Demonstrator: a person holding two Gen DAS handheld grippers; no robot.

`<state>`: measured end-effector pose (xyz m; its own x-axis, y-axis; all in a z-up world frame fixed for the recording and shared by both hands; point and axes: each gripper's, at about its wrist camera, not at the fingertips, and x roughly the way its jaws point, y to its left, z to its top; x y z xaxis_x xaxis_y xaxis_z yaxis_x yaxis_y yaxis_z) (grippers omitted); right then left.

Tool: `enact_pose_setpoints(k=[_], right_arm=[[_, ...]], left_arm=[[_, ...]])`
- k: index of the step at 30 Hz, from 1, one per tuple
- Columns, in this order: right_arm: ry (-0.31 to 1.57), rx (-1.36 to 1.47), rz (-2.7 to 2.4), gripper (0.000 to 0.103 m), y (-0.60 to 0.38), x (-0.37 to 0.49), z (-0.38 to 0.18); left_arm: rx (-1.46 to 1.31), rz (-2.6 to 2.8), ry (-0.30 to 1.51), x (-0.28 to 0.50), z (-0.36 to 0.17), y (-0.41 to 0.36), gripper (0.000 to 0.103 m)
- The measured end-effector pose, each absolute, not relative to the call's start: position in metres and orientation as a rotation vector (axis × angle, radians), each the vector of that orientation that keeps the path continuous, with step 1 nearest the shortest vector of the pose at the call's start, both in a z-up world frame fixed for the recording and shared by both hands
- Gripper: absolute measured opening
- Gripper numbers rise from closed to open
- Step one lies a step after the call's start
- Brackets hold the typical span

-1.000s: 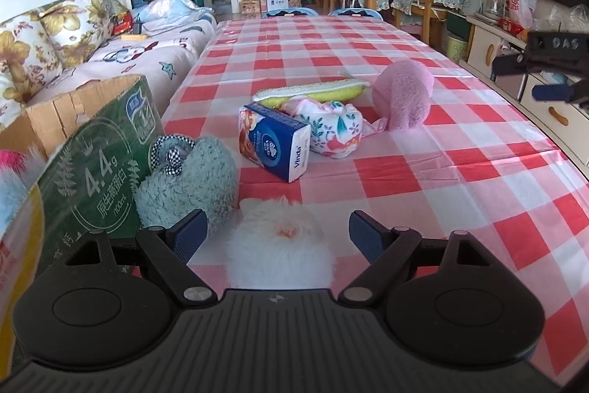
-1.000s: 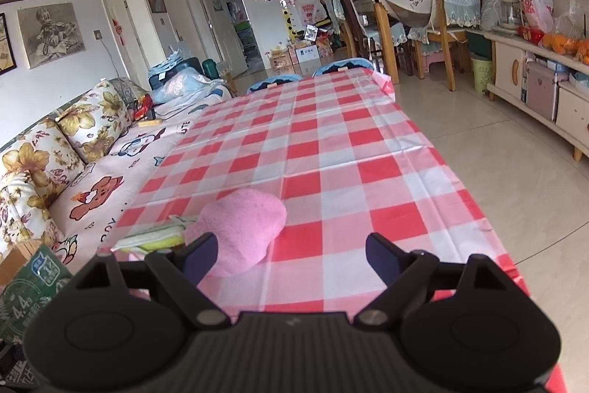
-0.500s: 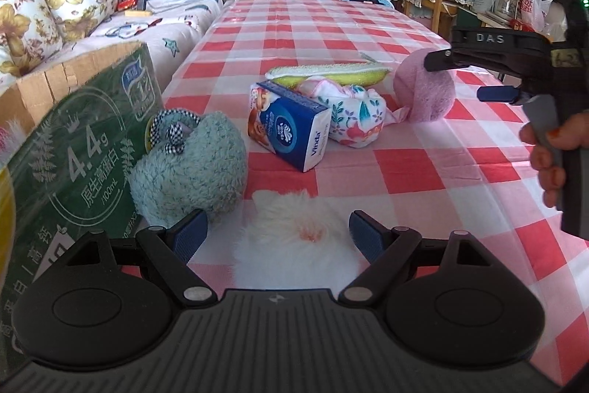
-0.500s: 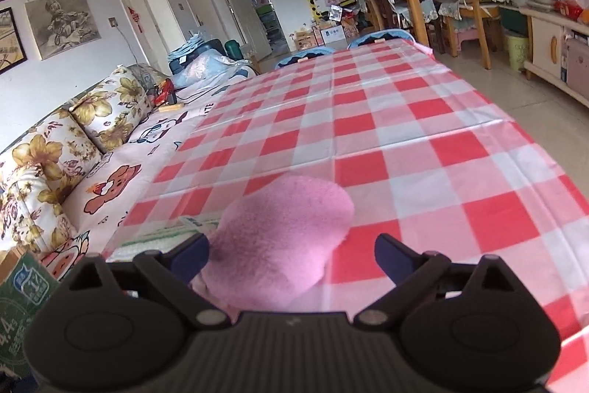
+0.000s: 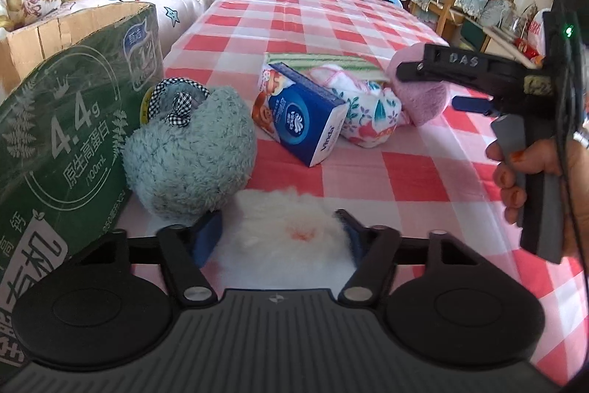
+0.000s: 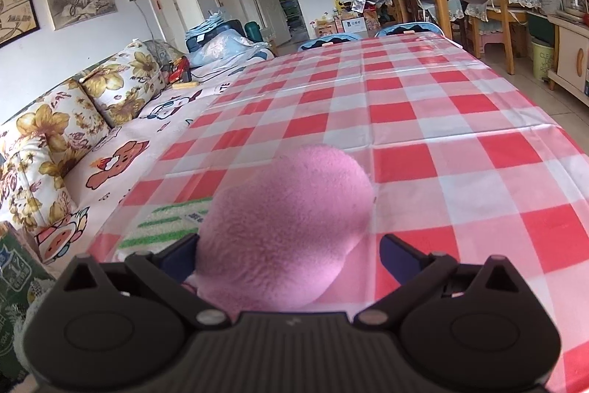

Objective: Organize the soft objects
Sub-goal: 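Grasp the pink plush with the right tool while the left tool closes on the white pompom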

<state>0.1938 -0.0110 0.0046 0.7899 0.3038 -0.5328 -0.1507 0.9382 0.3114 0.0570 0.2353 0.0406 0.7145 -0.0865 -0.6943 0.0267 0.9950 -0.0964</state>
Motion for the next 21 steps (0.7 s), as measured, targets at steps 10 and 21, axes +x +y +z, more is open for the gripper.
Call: enact_pose_setpoints(k=[10,21], right_arm=[[0.633,0.179,0.255,0.069,0.006,0.19,0.007],[0.676,0.094,0.208,0.058,0.007,0.161,0.017]], left_arm=[[-0.115,-0.115,0.773,0.06,0.041,0.238,0.057],[-0.104,-0.148,0.765,0.045,0.041,0.233,0.056]])
